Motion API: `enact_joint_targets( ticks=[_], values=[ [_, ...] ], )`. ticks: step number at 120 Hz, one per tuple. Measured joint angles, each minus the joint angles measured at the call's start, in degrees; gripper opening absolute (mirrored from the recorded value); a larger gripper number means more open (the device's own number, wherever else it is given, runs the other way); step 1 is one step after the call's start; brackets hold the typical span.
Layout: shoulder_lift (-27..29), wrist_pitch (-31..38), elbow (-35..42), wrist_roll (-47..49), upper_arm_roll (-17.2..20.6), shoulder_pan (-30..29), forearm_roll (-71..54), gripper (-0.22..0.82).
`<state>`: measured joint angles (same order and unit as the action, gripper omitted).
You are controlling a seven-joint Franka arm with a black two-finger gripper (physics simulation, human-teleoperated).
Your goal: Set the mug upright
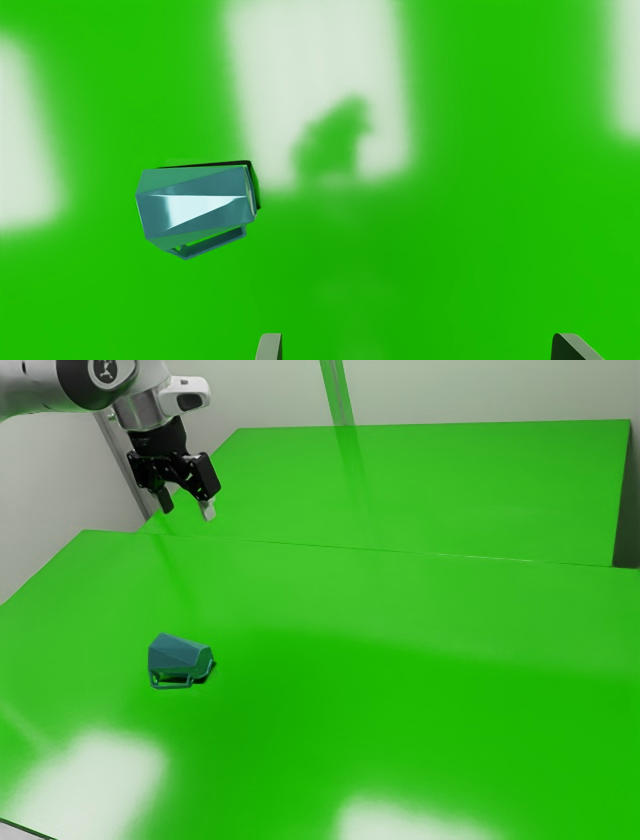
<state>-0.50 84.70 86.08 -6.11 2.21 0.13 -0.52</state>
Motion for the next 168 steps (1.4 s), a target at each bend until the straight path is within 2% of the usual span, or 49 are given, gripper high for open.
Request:
enact_joint_targets(
  ticks=[44,96,131,168],
  values=[
    [3.30,-0.16,3.47,-0.12,0.24,-1.89,0.41,0.59],
    [4.21,0.20,5.96,-2.12,0.29,-13.69,3.78,0.58],
    [4.08,7.87,14.03,-9.17,-0.47,-21.29,11.95,0.58],
    [3.76,16.70,20.94,-19.39,-1.02,-26.24,21.63,0.58]
  ],
)
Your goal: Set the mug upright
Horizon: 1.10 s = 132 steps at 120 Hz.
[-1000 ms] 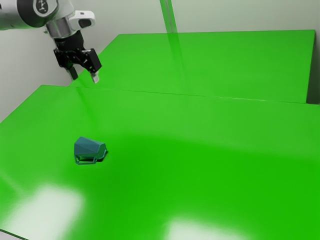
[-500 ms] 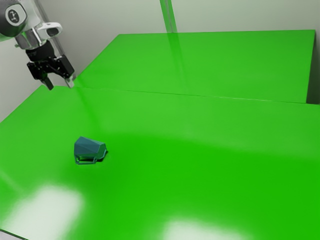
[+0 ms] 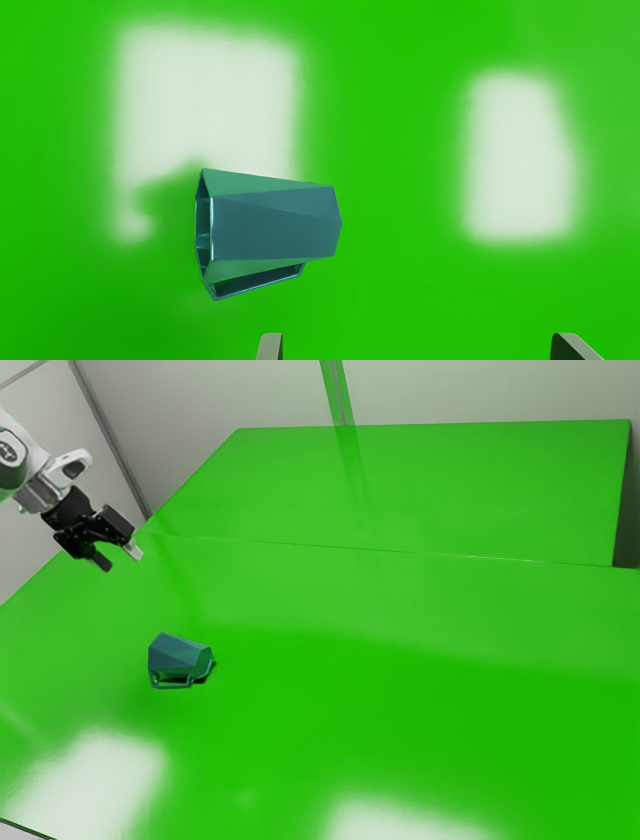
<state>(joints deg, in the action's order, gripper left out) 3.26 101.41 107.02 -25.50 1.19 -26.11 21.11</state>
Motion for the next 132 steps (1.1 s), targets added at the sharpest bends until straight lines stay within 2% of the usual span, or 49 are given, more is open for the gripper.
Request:
enact_joint_targets(
  ticks=[36,72,101,132],
  values=[
    [-0.43,3.01,7.59,-9.93,-1.20,-5.80,10.00,0.58],
    [-1.80,4.49,12.23,-16.08,-1.54,-11.17,14.25,0.58],
    [-5.83,4.69,12.95,-17.15,-1.55,-12.81,15.30,0.58],
    [-9.63,6.01,12.22,-17.91,-1.45,-11.00,15.95,0.58]
  ],
)
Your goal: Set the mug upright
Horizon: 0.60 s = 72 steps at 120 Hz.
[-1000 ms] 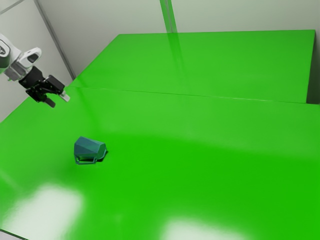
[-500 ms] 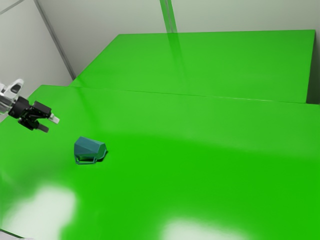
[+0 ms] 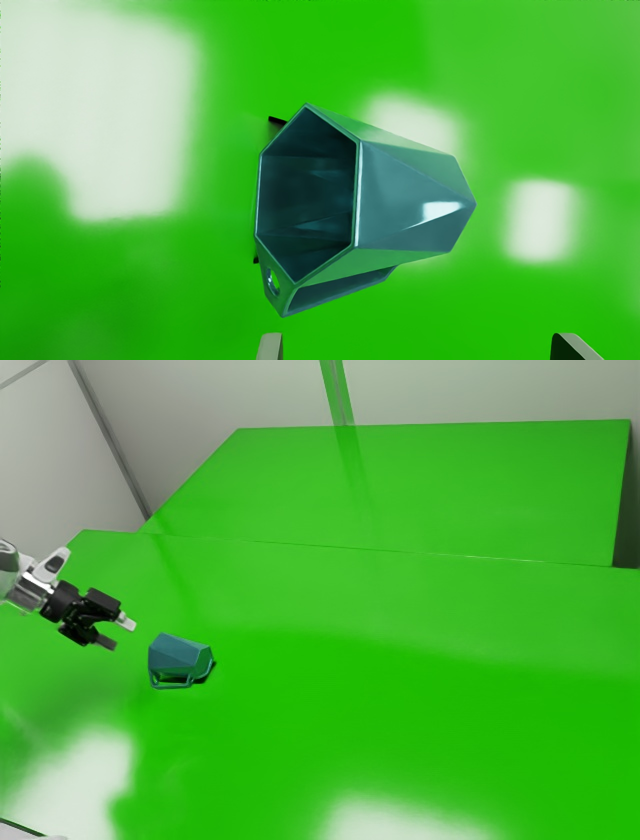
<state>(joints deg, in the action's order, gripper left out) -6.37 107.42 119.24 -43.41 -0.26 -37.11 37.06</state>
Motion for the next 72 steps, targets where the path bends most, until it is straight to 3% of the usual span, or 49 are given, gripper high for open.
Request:
enact_joint_targets(
  ticks=[72],
  values=[
    [-7.33,0.95,-4.01,-1.07,0.63,0.85,2.06,0.58]
  ],
)
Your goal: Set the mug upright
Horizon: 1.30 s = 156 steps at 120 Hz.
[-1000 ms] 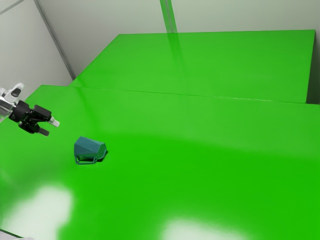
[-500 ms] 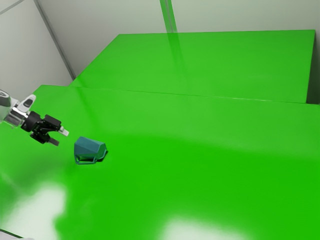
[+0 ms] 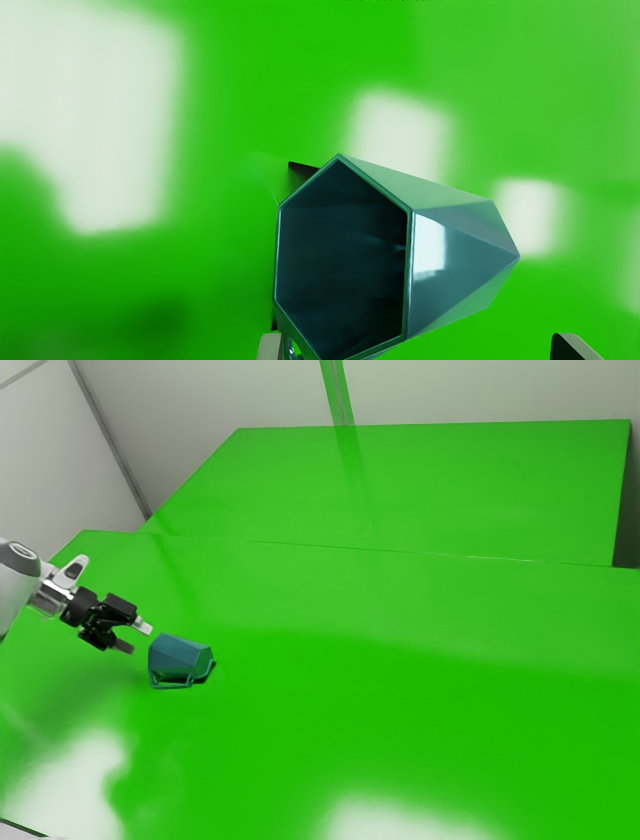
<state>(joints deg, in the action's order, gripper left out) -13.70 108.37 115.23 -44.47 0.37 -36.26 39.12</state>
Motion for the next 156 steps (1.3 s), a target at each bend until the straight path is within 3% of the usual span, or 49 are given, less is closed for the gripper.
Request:
enact_joint_targets(
  ticks=[103,120,156],
  values=[
    [-4.41,-1.21,0.80,-7.70,2.11,0.58,9.52,0.57],
    [-4.47,-1.15,0.86,-8.42,2.46,0.56,9.80,0.48],
    [-4.42,-1.08,0.90,-9.34,2.70,0.49,9.99,0.17]
  ],
)
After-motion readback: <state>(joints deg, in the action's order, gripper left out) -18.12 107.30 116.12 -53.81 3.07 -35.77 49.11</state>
